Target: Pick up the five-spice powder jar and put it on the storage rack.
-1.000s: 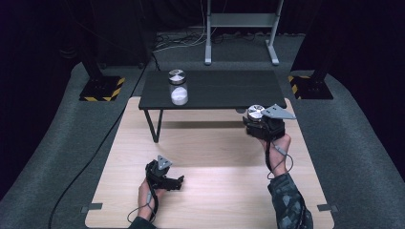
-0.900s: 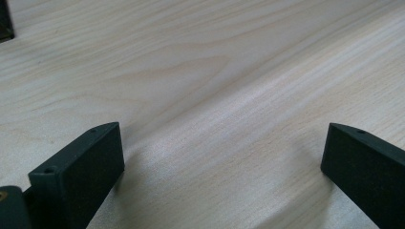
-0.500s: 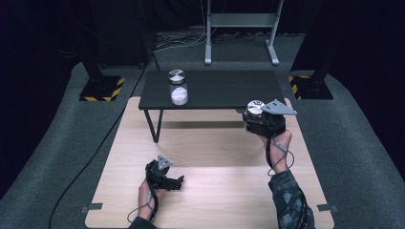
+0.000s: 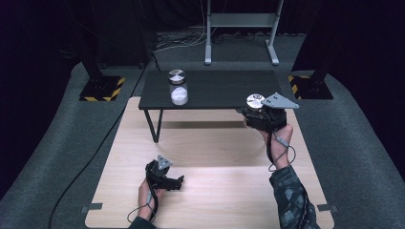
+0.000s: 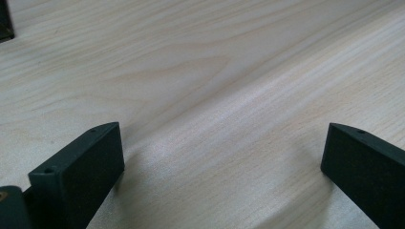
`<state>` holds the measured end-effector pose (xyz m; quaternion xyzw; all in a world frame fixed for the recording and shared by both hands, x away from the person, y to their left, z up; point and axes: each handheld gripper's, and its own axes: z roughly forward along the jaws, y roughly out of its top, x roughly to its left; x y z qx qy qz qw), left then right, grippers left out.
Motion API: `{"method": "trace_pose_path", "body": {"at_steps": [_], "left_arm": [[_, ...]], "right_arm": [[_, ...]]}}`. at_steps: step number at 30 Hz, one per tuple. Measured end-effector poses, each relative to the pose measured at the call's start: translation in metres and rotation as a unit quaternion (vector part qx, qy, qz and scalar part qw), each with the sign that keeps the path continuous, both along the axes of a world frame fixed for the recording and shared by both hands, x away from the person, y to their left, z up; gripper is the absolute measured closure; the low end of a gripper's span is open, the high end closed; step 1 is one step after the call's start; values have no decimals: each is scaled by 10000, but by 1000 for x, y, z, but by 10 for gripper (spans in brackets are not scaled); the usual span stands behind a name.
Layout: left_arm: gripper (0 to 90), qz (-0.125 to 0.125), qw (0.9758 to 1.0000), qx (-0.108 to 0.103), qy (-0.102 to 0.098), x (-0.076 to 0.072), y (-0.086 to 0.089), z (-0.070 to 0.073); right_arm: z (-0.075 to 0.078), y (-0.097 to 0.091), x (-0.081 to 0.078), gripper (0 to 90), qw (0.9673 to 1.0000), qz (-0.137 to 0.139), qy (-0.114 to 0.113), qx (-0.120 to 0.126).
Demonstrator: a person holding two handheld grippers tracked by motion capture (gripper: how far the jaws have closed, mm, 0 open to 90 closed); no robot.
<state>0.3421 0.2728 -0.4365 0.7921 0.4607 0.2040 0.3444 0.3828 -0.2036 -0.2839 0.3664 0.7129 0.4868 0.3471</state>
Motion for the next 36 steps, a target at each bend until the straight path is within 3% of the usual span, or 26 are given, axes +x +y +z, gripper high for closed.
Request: {"method": "trace_pose_path", "body": {"at_steps": [19,36], "left_arm": [[6,-5,10000,-1,9,0,0,0],[6,-2,10000,0,5,0,0,0]], "right_arm": [[27,5,6,297,9998,84,-189,-76],[45,8,40,297,10000,17,-24,-27]]}}
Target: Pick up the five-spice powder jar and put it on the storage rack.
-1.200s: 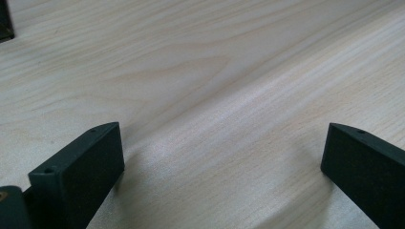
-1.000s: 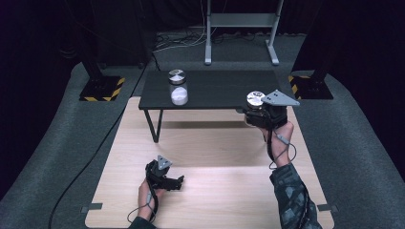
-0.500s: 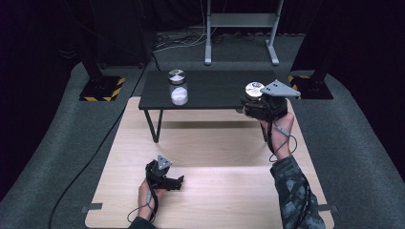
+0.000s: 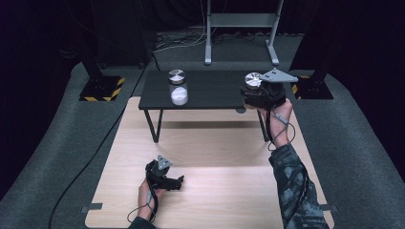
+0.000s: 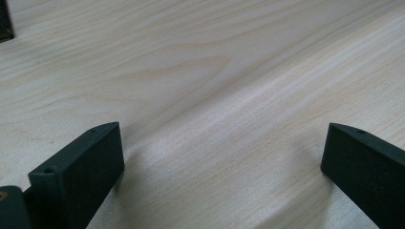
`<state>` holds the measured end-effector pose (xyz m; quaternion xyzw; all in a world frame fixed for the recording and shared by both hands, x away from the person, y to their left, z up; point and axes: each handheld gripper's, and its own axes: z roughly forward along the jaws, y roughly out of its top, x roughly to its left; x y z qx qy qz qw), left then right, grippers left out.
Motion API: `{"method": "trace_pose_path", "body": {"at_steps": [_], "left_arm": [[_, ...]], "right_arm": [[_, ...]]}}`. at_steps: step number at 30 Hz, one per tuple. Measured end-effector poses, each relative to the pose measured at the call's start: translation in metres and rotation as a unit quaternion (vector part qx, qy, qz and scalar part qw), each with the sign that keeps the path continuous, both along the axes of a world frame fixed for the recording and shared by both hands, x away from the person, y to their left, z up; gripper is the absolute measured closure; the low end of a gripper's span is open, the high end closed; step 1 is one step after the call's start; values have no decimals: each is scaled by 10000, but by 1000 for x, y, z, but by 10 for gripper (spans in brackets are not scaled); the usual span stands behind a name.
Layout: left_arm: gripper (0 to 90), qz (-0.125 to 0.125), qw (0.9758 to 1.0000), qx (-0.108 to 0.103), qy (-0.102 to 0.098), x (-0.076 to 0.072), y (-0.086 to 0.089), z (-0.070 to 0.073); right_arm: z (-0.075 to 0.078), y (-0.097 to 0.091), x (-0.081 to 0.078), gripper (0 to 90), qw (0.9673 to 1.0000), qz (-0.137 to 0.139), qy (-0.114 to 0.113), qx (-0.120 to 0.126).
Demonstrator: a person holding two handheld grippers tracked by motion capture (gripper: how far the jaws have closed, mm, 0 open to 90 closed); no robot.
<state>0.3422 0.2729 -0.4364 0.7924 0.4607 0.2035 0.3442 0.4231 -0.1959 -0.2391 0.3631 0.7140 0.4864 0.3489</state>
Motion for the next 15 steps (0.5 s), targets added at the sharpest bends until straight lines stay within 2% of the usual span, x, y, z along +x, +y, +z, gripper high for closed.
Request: {"method": "trace_pose_path", "body": {"at_steps": [7,15], "left_arm": [[6,-25,10000,2,1,0,0,0],[6,-40,10000,-3,5,0,0,0]], "right_arm": [[0,3,14,296,9999,-38,116,60],[-1,9,25,297,9998,-89,174,13]]}}
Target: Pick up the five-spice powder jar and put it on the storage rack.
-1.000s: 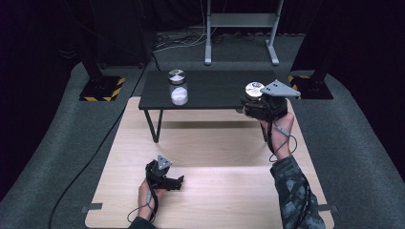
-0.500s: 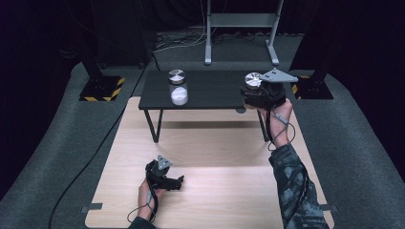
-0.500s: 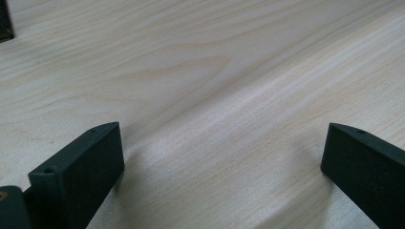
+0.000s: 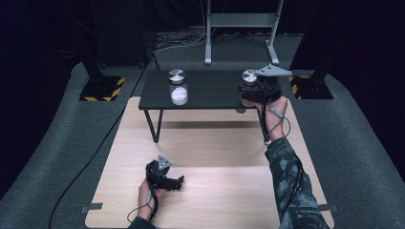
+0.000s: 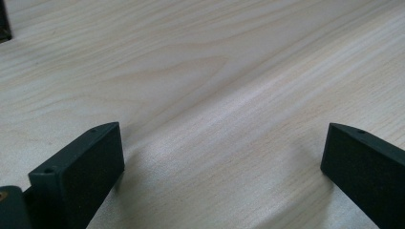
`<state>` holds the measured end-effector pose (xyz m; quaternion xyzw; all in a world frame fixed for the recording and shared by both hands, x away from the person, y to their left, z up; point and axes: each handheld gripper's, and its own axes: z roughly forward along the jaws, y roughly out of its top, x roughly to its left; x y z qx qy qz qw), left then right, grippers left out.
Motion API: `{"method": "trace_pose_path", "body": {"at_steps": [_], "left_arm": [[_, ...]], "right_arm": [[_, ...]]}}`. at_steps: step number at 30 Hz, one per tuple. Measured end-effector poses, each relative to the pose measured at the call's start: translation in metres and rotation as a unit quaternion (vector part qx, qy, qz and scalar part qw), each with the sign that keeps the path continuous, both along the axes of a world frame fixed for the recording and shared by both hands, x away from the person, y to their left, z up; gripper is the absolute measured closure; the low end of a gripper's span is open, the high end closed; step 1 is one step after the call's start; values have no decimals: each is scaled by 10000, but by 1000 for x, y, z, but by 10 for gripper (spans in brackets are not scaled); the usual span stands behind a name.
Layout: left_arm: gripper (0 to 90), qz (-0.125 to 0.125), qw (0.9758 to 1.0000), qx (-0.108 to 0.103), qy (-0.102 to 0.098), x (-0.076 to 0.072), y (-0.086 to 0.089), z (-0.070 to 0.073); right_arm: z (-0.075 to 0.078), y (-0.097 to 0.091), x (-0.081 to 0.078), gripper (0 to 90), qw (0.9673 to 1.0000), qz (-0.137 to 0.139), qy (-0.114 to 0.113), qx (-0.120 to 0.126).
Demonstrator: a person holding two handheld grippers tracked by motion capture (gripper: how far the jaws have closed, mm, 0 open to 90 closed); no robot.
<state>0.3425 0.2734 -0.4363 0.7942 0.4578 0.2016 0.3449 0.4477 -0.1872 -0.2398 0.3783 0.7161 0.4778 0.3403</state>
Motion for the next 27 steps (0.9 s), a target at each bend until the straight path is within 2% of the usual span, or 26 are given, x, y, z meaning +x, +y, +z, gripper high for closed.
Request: {"method": "trace_pose_path", "body": {"at_steps": [13,19,21,27], "left_arm": [[5,-2,10000,0,-2,0,0,0],[6,-2,10000,1,-1,0,0,0],[6,-2,10000,0,-2,0,0,0],[6,-3,10000,1,-2,0,0,0]], "right_arm": [[-6,4,11,296,10000,-39,83,13],[-19,-10,14,296,9987,-49,120,497],[-22,-13,15,297,9982,-8,95,586],[-23,-13,16,297,9983,12,86,583]]}}
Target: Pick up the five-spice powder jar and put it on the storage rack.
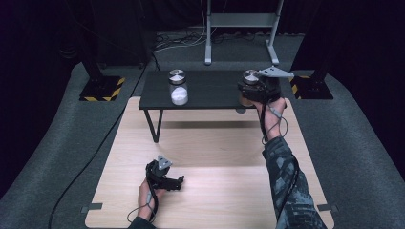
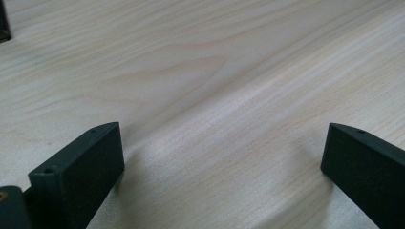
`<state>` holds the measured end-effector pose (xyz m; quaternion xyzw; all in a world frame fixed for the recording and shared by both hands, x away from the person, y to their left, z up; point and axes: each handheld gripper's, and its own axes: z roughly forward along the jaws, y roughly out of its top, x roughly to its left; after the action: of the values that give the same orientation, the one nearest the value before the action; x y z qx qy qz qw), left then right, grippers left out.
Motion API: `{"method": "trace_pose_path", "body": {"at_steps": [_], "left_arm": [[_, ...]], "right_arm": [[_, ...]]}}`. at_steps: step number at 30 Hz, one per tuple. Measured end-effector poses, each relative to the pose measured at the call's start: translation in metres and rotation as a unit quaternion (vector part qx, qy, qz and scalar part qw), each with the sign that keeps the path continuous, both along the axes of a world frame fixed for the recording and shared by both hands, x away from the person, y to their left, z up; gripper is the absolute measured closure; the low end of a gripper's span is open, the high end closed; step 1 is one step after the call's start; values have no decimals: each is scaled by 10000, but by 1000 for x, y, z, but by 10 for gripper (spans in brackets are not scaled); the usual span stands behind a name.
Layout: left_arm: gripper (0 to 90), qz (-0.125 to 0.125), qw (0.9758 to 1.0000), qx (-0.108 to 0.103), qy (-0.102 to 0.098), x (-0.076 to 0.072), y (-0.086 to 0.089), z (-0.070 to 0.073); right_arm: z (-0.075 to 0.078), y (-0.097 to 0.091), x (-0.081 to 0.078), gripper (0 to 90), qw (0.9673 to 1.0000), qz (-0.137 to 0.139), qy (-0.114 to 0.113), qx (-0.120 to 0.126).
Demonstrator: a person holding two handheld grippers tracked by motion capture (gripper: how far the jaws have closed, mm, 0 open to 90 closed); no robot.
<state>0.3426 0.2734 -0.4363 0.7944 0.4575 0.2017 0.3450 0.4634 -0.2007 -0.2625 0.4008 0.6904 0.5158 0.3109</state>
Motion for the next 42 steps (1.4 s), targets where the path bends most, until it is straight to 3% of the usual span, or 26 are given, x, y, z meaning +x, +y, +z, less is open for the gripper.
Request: {"method": "trace_pose_path", "body": {"at_steps": [31,33,34,35,38,42], "left_arm": [[6,0,10000,2,-1,0,0,0],[6,-1,10000,2,-1,0,0,0],[6,-1,10000,2,-1,0,0,0],[6,-2,10000,1,-1,0,0,0],[6,-3,10000,3,0,0,0,0],[6,-4,10000,4,-1,0,0,0]], "right_arm": [[7,1,1,285,9999,3,103,-99],[10,2,0,196,9997,-6,184,-145],[10,2,0,196,9997,-6,184,-145],[11,4,-4,98,9997,-70,201,-149],[18,5,-7,22,9989,-56,362,-275],[32,6,-9,0,9946,65,765,-693]]}}
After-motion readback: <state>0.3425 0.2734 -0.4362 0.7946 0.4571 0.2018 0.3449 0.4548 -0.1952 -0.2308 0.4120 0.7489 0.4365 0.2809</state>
